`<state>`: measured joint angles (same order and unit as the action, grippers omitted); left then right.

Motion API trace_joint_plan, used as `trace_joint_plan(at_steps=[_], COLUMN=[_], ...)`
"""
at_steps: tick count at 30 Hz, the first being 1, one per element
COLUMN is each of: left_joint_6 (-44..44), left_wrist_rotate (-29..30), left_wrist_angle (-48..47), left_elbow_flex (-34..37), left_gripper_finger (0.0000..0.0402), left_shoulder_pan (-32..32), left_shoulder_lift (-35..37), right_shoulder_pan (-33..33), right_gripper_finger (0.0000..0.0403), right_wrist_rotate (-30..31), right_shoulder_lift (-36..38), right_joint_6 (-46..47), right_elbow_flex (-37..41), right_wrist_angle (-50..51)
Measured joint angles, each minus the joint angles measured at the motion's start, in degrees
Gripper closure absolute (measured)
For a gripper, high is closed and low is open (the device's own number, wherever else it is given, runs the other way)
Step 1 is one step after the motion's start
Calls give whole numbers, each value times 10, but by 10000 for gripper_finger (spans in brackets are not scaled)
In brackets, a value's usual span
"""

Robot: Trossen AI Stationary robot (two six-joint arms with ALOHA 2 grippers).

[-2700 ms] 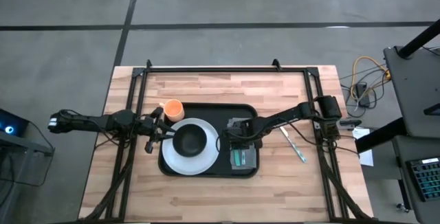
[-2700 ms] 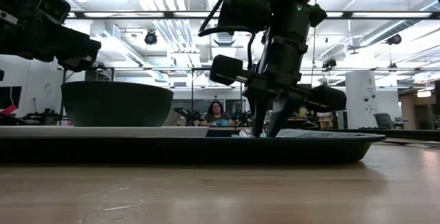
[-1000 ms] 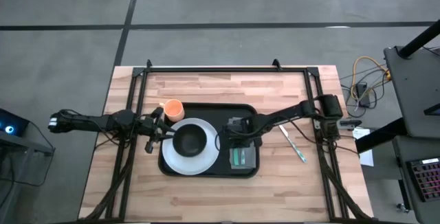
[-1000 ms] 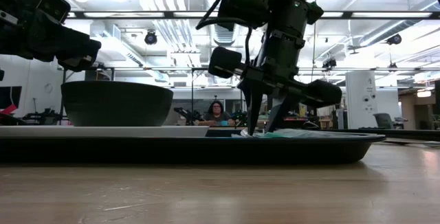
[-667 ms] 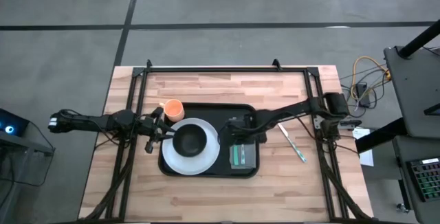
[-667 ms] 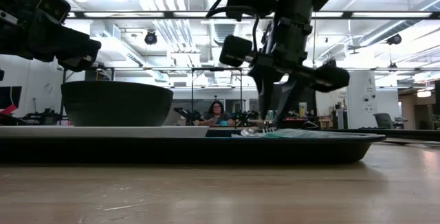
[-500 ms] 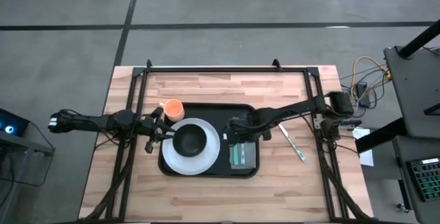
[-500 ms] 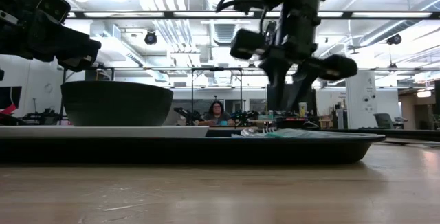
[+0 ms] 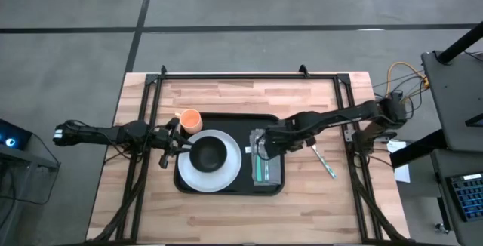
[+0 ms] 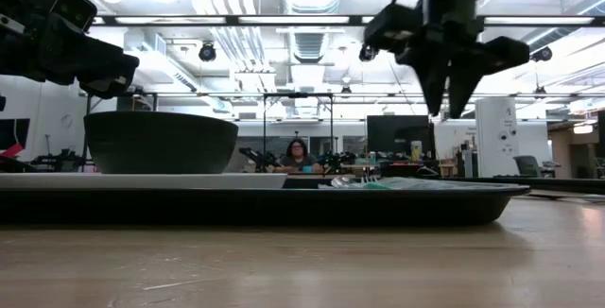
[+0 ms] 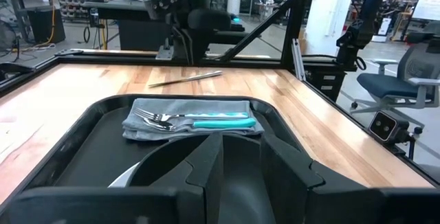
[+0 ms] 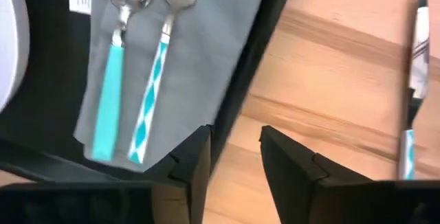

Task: Set up tray
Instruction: Put the white patterned knife on top of the gray napkin

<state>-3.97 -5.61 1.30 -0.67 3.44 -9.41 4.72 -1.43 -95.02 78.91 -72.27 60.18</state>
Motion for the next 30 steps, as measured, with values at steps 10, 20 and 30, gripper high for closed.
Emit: trace_joint_plan(at_steps=[10,20,30], left_joint_6=[0,0,0], left_wrist_rotate=[0,0,0], left_wrist_angle=[0,0,0], left_elbow_flex=[0,0,0], left_gripper_finger=[322,322,322], left_shoulder_pan=[0,0,0], left_shoulder_lift=[0,0,0], right_shoulder_pan=[34,62,62], right_gripper_finger=[244,229,228], right_wrist_rotate=[1,1,1], right_shoulder_lift=[120,244,304], right_joint_6=[-15,-4,-26], right_elbow_flex=[112,259,376], right_wrist_angle=[8,2,-55])
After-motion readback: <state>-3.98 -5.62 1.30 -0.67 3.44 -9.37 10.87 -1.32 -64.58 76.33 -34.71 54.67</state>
